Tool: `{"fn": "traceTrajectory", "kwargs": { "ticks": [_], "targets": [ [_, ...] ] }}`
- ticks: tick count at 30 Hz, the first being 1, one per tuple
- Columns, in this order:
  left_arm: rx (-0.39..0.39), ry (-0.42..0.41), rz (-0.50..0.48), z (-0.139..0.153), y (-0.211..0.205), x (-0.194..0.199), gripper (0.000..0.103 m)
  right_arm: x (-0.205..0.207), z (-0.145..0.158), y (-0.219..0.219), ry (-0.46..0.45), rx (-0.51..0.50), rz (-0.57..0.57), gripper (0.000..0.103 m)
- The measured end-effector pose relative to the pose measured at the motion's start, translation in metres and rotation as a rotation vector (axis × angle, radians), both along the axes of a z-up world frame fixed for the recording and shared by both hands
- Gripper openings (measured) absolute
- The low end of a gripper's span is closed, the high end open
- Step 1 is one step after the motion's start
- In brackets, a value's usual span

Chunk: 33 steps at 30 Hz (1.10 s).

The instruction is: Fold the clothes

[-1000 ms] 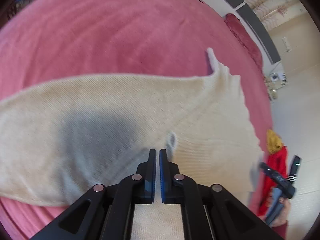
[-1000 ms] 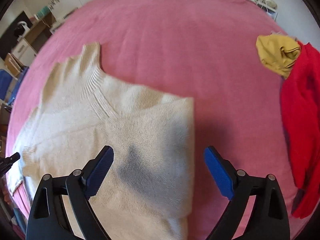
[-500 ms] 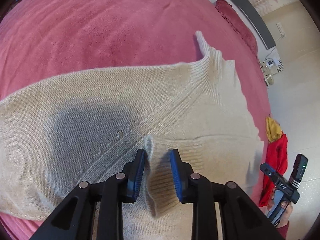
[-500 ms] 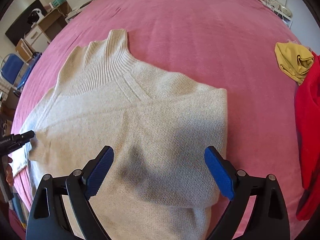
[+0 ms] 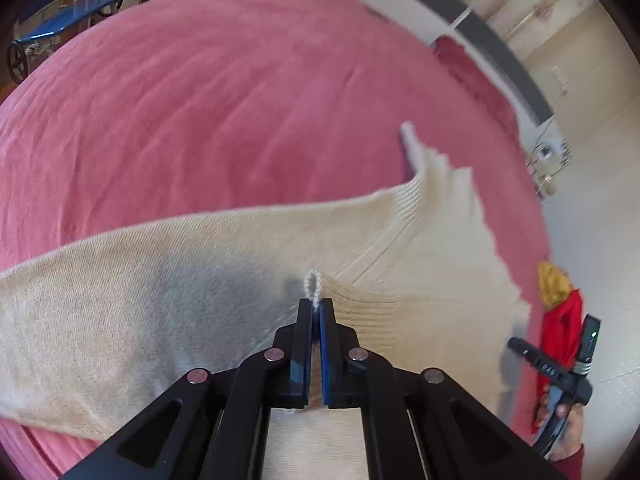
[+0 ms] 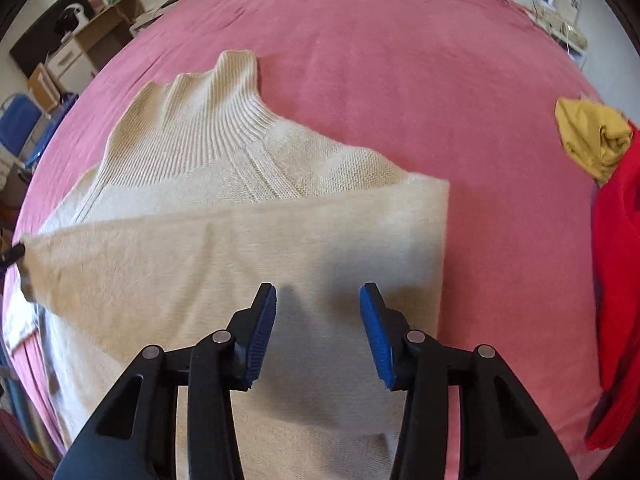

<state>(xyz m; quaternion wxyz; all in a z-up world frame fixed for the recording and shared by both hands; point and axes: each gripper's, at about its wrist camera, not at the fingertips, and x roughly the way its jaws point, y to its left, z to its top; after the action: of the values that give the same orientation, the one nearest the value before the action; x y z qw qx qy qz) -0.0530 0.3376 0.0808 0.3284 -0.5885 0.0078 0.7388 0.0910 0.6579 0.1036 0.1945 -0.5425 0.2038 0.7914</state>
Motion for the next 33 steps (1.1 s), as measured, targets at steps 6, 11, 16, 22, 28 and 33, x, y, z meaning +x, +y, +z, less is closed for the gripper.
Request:
{"fn": "traceTrajectory", "kwargs": {
  "ticks": [6,11,16,22,28,33],
  "targets": [
    [-0.084,-0.020,0.078,-0.017,-0.023,-0.001,0.009,0.009,0.006,0.013,0.046,-0.053,-0.072,0.048],
    [0.040,0.027,0.111,0.010,-0.048,0.014,0.014,0.055,0.024,0.046,0.165,-0.150,-0.205,0.048],
    [-0.004,-0.005,-0.111,-0.011,0.001,0.049,0.015,0.050,-0.003,0.046,0.117,-0.201,-0.213,0.048],
    [-0.053,-0.013,-0.044,-0.016,-0.006,0.037,0.015,0.047,0.012,0.050,0.127,-0.183,-0.220,0.049],
    [-0.166,-0.006,-0.065,-0.030,-0.010,0.028,0.017,0.026,0.006,0.055,0.118,-0.220,-0.208,0.066],
    [0.091,-0.050,0.042,0.004,-0.068,0.013,0.017,0.035,0.018,0.043,0.144,-0.251,-0.203,0.065]
  ]
}}
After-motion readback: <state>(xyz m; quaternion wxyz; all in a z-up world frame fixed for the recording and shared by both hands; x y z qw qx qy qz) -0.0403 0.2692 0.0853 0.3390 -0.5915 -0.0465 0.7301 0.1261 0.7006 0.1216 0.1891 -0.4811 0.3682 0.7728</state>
